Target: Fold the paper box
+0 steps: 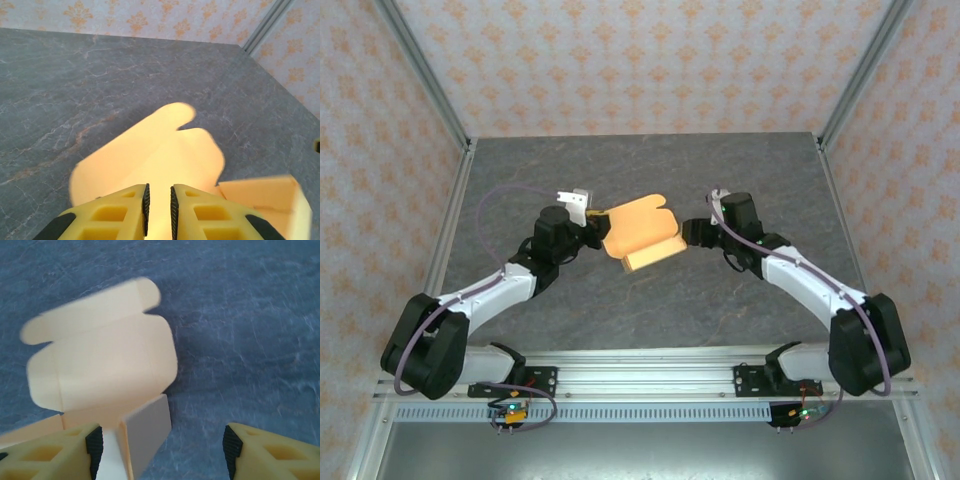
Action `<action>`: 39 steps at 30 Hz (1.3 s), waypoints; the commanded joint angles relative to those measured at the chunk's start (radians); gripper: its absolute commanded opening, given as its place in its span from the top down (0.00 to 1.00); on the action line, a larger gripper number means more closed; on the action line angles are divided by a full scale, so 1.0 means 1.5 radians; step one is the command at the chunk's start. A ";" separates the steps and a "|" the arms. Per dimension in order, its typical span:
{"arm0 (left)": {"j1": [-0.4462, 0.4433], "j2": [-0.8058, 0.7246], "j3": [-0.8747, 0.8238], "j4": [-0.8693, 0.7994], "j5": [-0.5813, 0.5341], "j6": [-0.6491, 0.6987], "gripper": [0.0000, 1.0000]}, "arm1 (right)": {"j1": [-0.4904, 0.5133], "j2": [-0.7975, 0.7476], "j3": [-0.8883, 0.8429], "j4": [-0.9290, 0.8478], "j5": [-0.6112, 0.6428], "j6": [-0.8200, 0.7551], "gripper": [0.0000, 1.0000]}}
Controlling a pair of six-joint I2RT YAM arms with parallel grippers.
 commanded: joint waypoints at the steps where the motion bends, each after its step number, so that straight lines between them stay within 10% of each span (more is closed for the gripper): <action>1: -0.003 -0.018 -0.008 0.002 0.009 0.016 0.78 | -0.003 0.048 0.023 0.070 -0.050 -0.109 0.33; 3: -0.002 -0.013 0.008 -0.054 -0.065 -0.010 0.73 | -0.006 0.086 0.064 0.044 -0.043 -0.095 0.33; 5: 0.007 0.016 0.058 -0.173 -0.152 -0.058 0.42 | -0.007 0.115 0.107 0.009 -0.020 -0.054 0.33; 13: 0.080 0.240 0.201 -0.277 -0.025 -0.186 0.39 | -0.006 0.147 0.240 -0.149 -0.041 0.055 0.33; 23: 0.080 0.394 0.346 -0.347 -0.005 -0.183 0.65 | -0.006 0.095 0.247 -0.210 -0.040 0.019 0.33; 28: 0.080 0.439 0.372 -0.335 0.040 -0.170 1.00 | -0.007 0.083 0.243 -0.211 -0.037 0.022 0.33; 39: 0.079 0.251 0.307 -0.256 0.021 -0.071 1.00 | -0.007 0.002 0.166 -0.131 0.156 0.063 0.25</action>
